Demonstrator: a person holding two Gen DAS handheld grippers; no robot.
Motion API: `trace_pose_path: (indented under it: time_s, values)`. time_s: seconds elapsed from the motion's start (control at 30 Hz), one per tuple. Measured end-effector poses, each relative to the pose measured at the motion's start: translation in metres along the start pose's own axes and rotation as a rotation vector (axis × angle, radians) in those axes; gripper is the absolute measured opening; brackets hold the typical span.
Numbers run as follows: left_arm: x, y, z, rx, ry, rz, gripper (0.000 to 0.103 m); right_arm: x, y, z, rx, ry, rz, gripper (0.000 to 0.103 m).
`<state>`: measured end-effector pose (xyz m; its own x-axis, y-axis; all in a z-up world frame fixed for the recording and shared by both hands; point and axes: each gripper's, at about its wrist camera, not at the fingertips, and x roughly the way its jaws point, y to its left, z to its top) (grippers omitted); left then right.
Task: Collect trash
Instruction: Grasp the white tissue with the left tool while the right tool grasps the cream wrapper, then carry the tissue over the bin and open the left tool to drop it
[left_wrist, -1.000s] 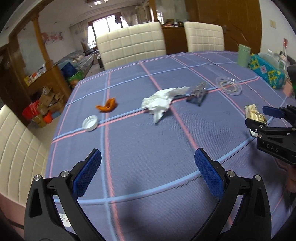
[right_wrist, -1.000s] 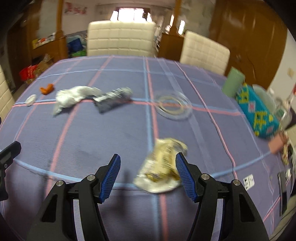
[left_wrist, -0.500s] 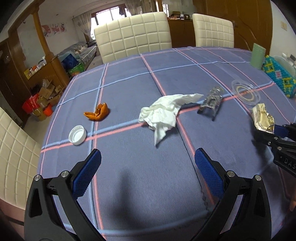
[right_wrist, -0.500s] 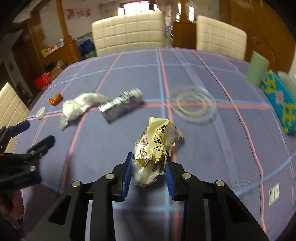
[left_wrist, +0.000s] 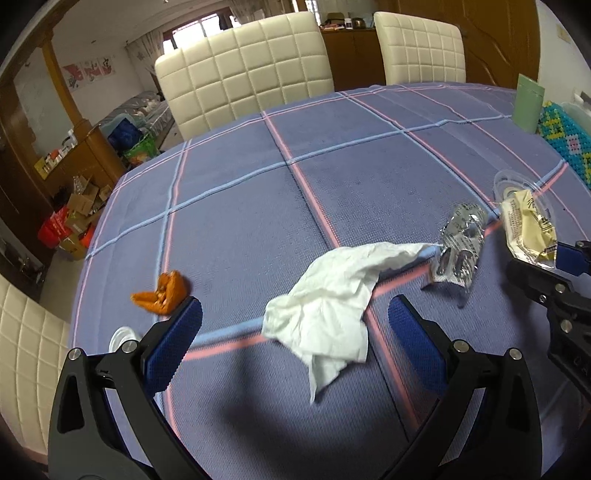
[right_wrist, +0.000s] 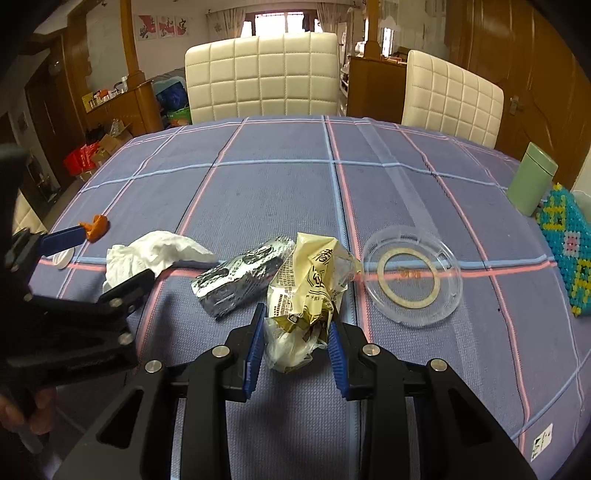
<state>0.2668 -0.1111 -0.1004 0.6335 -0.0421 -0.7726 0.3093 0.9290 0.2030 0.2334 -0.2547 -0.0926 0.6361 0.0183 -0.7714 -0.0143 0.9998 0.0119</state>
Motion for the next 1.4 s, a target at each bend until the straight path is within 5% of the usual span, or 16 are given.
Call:
trace_pose_path:
  time_s: [0.1, 0.17, 0.27, 0.77, 1.4]
  values:
    - [0.008, -0.002, 0.002, 0.012, 0.013, 0.006, 0.076, 0.002, 0.0, -0.001, 0.003, 0.009, 0.006, 0.031]
    - [0.014, 0.001, 0.002, -0.004, 0.043, -0.053, 0.047, 0.002, 0.002, -0.002, -0.001, 0.009, 0.002, 0.031]
    - [0.012, 0.001, 0.0, 0.005, 0.057, -0.075, 0.031, 0.0, 0.004, -0.002, -0.002, 0.008, 0.004, 0.031]
    - [-0.067, 0.019, -0.045, 0.003, -0.041, -0.024, 0.026, -0.045, 0.055, -0.015, -0.122, -0.027, 0.106, 0.031]
    - [-0.133, 0.114, -0.122, -0.148, -0.071, 0.118, 0.026, -0.069, 0.168, -0.03, -0.298, -0.008, 0.2, 0.031]
